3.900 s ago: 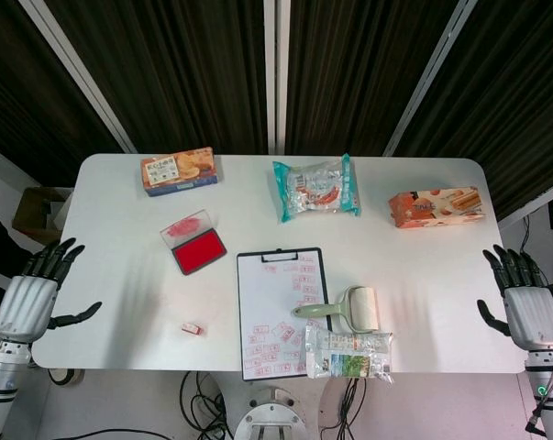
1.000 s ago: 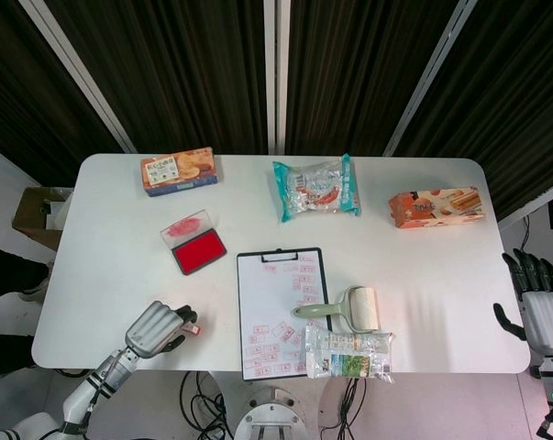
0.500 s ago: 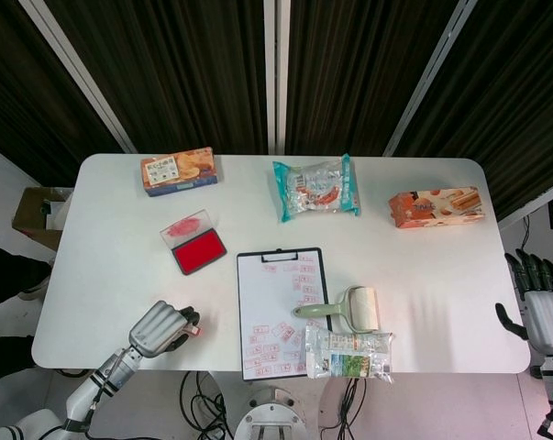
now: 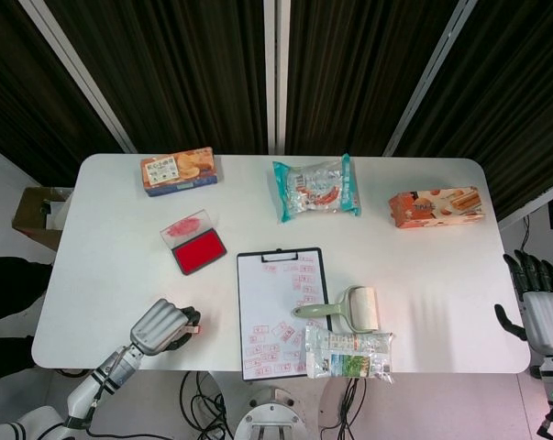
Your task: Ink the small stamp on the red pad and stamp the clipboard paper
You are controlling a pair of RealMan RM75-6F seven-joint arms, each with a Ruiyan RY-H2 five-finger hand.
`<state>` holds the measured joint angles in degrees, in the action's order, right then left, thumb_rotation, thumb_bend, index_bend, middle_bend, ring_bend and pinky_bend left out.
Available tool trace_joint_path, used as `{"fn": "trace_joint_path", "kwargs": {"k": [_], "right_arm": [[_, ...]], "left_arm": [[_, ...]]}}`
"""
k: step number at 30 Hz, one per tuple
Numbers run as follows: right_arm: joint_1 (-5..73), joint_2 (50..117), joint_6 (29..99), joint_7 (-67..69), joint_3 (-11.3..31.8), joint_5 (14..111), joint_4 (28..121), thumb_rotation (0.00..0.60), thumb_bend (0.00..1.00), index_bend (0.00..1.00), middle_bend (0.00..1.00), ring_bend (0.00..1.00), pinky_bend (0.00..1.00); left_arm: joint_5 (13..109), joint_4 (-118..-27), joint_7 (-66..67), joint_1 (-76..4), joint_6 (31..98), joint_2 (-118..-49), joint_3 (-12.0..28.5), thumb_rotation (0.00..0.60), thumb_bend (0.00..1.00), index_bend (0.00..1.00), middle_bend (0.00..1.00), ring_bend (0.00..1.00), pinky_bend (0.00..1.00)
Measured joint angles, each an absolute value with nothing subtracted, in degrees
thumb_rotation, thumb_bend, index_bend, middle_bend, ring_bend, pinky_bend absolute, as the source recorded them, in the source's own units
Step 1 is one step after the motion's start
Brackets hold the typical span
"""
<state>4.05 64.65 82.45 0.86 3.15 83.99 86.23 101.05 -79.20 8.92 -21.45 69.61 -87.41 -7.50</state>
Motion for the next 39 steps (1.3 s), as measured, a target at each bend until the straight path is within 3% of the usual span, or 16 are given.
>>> {"fn": "trace_joint_path", "kwargs": {"k": [11, 17, 25, 31, 39], "right_arm": [[4.07, 64.65, 82.15, 0.64, 3.23, 83.68, 86.33, 0.600, 0.27, 0.00, 0.00, 0.00, 0.00], [4.02, 64.64, 82.34, 0.49, 3.20, 83.86, 86.45, 0.600, 0.27, 0.00, 0.00, 0.00, 0.00], [3.63, 64.48, 82.89, 0.57, 3.26, 83.72, 86.59, 0.600, 0.27, 0.00, 0.00, 0.00, 0.00], [3.49, 64.19, 83.03, 0.91, 3.45, 83.46, 86.44, 0.600, 0.27, 0.00, 0.00, 0.00, 0.00], [3.62, 64.11, 82.76, 0.58, 3.54, 83.34, 86.51, 0.600, 0.27, 0.00, 0.00, 0.00, 0.00]], "left_arm": [[99.94, -80.30, 1.84, -21.84, 71.50, -86.78, -6.31, 0.600, 0.41, 0.63, 0.64, 1.00, 1.00], [97.61, -80.63, -3.06, -25.01, 71.41, -85.38, -1.19, 0.600, 0.42, 0.63, 0.65, 1.00, 1.00], [91.28, -77.90, -5.40, -31.99, 64.10, -85.80, 5.80, 0.600, 0.42, 0.63, 0.65, 1.00, 1.00], [86.62, -70.55, -7.88, -35.66, 57.96, -89.19, 7.81, 0.600, 0.42, 0.63, 0.65, 1.00, 1.00], [83.52, -60.33, -11.61, -38.47, 54.59, -95.02, 8.61, 0.600, 0.42, 0.63, 0.65, 1.00, 1.00]]}}
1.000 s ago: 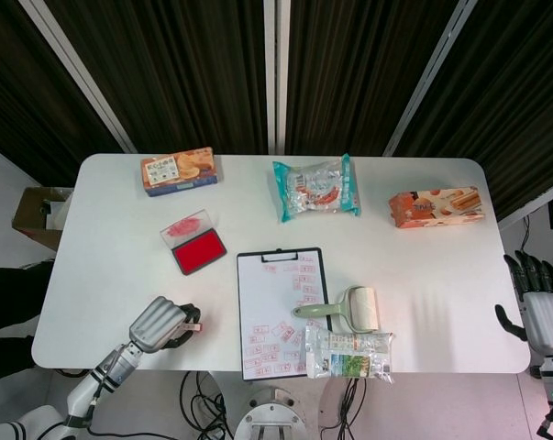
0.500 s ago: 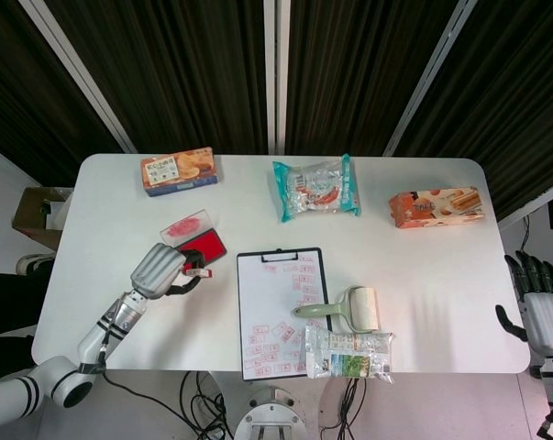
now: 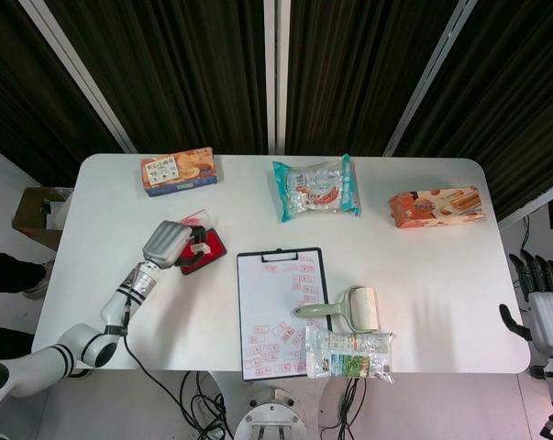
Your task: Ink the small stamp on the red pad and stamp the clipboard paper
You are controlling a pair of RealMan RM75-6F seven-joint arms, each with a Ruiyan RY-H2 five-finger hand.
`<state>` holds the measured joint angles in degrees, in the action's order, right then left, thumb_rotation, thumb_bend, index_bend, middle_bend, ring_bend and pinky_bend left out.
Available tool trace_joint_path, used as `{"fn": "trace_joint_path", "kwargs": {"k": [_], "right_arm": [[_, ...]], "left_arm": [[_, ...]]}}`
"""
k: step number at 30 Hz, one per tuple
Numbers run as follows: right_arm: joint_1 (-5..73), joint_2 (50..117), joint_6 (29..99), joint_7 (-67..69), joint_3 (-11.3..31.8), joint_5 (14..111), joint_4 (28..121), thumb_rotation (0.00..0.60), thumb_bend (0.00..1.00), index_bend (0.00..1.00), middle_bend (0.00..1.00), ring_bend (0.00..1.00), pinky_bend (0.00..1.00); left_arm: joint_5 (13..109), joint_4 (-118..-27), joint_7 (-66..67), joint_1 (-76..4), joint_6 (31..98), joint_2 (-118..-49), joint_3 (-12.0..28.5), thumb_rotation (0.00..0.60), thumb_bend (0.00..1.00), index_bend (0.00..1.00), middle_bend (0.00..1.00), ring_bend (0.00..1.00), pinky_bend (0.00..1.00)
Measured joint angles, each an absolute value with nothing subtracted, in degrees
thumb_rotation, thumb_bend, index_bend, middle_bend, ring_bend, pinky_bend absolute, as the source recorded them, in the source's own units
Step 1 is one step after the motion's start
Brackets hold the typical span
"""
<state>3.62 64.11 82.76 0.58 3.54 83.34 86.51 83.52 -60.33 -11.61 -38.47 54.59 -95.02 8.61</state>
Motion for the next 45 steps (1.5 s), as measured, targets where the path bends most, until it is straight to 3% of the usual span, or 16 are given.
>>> {"fn": "trace_joint_path", "kwargs": {"k": [8, 31, 39, 45], "right_arm": [[3.56, 63.85, 83.07, 0.06, 3.79, 83.21, 87.02, 0.600, 0.27, 0.00, 0.00, 0.00, 0.00], [3.42, 64.02, 82.66, 0.61, 3.45, 83.30, 86.46, 0.600, 0.27, 0.00, 0.00, 0.00, 0.00], [3.49, 64.24, 82.38, 0.54, 3.36, 83.27, 86.36, 0.600, 0.27, 0.00, 0.00, 0.00, 0.00], [3.50, 64.25, 82.49, 0.38, 3.50, 83.22, 86.48, 0.600, 0.27, 0.00, 0.00, 0.00, 0.00]], "left_arm": [[82.52, -54.15, -13.14, -40.04, 53.32, -98.07, 8.25, 0.600, 0.44, 0.64, 0.65, 1.00, 1.00], [80.28, -50.61, -13.58, -41.22, 49.93, -100.61, 6.69, 0.600, 0.46, 0.65, 0.67, 1.00, 1.00], [80.72, -51.63, -14.40, -41.16, 51.30, -99.98, 6.66, 0.600, 0.46, 0.65, 0.67, 1.00, 1.00], [81.71, -57.54, -15.01, -40.92, 55.04, -96.71, 7.64, 0.600, 0.46, 0.65, 0.67, 1.00, 1.00]]}}
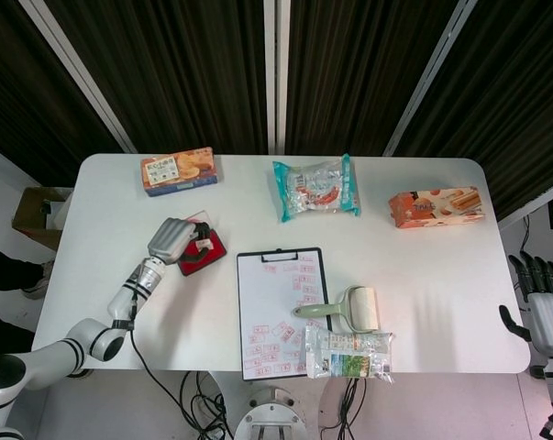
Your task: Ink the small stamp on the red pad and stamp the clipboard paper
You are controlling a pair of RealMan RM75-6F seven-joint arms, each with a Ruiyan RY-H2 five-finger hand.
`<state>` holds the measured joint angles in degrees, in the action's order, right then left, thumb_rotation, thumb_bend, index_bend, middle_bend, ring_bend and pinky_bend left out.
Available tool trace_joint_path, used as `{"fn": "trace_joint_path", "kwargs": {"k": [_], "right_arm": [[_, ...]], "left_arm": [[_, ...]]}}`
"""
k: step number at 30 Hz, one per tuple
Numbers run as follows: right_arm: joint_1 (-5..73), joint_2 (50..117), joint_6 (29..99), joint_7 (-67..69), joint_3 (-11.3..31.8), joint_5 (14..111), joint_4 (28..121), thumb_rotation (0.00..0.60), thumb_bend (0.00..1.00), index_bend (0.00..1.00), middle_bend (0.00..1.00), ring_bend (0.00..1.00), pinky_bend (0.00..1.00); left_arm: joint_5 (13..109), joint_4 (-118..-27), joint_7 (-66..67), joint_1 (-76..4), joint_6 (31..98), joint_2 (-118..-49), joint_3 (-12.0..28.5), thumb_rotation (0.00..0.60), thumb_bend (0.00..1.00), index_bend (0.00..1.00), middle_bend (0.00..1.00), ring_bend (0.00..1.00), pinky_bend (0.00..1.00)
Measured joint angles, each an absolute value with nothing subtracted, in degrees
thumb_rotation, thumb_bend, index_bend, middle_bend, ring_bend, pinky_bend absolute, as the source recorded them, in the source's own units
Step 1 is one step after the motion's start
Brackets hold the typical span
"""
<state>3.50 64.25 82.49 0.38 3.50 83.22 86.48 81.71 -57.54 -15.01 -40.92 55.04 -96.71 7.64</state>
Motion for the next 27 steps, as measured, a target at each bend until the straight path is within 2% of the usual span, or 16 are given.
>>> {"fn": "trace_joint_path", "kwargs": {"k": [7, 13, 20, 27], "right_arm": [[3.75, 64.80, 81.85, 0.36, 3.22, 83.41, 86.21, 0.600, 0.27, 0.00, 0.00, 0.00, 0.00], [3.71, 65.13, 81.85, 0.66, 3.07, 83.57, 85.82, 0.600, 0.27, 0.00, 0.00, 0.00, 0.00], [3.55, 65.07, 81.84, 1.82, 2.95, 83.59, 85.00, 0.600, 0.27, 0.00, 0.00, 0.00, 0.00], [3.06, 64.57, 82.22, 3.33, 3.15, 83.06, 84.09, 0.600, 0.27, 0.00, 0.00, 0.00, 0.00]], "left_arm": [[84.09, -70.70, -11.72, -40.15, 59.13, -90.67, 7.34, 0.600, 0.46, 0.65, 0.67, 1.00, 1.00], [83.11, -74.76, -6.00, -39.91, 57.99, -91.44, 6.08, 0.600, 0.45, 0.64, 0.66, 1.00, 1.00], [81.65, -73.89, -2.33, -40.85, 56.29, -97.26, 5.84, 0.600, 0.45, 0.64, 0.66, 1.00, 1.00], [80.07, -69.29, -1.49, -43.00, 54.74, -101.16, 7.94, 0.600, 0.45, 0.64, 0.66, 1.00, 1.00]]}}
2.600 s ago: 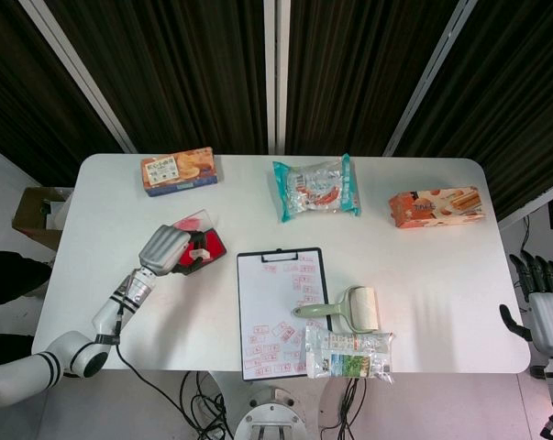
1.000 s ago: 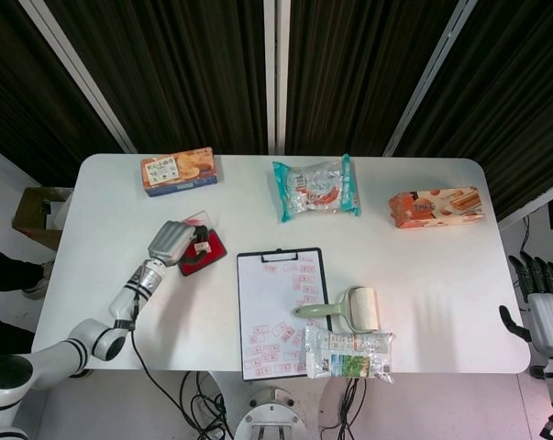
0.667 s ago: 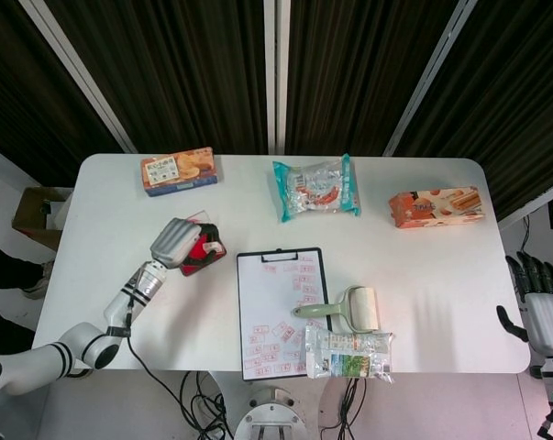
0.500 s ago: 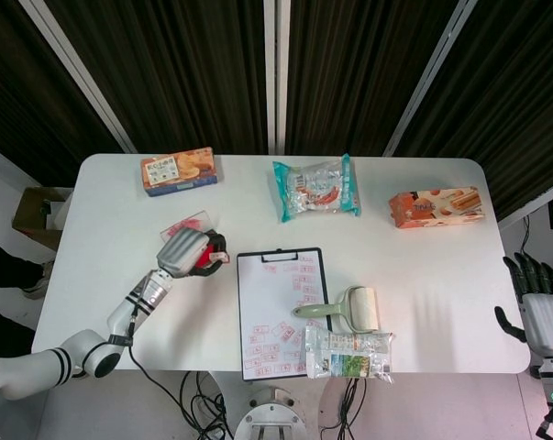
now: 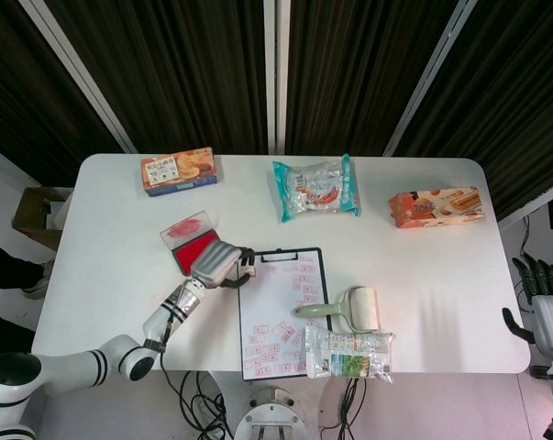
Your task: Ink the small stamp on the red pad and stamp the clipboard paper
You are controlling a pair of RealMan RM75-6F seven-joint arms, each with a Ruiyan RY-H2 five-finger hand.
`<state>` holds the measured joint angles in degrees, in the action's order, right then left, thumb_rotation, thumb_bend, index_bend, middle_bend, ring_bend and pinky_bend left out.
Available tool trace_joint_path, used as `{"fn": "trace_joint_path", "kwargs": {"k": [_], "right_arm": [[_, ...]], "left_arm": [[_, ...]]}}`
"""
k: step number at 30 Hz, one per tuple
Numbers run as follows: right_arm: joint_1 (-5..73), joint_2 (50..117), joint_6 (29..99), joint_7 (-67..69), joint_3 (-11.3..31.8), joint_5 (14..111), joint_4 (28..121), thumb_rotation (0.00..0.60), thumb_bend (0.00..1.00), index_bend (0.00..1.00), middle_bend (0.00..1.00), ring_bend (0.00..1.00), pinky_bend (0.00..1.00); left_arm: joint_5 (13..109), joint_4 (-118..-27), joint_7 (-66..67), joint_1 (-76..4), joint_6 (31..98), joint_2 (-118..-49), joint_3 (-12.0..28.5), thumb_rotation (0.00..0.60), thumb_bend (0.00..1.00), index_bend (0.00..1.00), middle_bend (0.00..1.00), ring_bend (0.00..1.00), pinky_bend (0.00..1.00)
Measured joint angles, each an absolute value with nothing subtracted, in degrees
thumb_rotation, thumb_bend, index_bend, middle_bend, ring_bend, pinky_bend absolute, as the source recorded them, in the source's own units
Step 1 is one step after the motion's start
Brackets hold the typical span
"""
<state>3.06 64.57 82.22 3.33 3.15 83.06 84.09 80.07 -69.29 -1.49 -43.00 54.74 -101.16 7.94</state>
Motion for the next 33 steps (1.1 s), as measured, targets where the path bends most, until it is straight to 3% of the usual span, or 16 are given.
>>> {"fn": "trace_joint_path", "kwargs": {"k": [10, 33], "right_arm": [[3.05, 64.14, 82.17, 4.04, 3.50, 82.78, 83.92, 0.600, 0.27, 0.00, 0.00, 0.00, 0.00], [2.78, 63.40, 82.36, 3.56, 3.68, 82.47, 84.59, 0.600, 0.27, 0.00, 0.00, 0.00, 0.00]], "left_arm": [[78.77, -62.84, -2.78, -46.36, 51.22, -103.43, 9.84, 0.600, 0.46, 0.64, 0.67, 1.00, 1.00], [80.79, -54.72, -9.43, -49.21, 49.42, -106.33, 8.60, 0.600, 0.45, 0.65, 0.67, 1.00, 1.00]]}}
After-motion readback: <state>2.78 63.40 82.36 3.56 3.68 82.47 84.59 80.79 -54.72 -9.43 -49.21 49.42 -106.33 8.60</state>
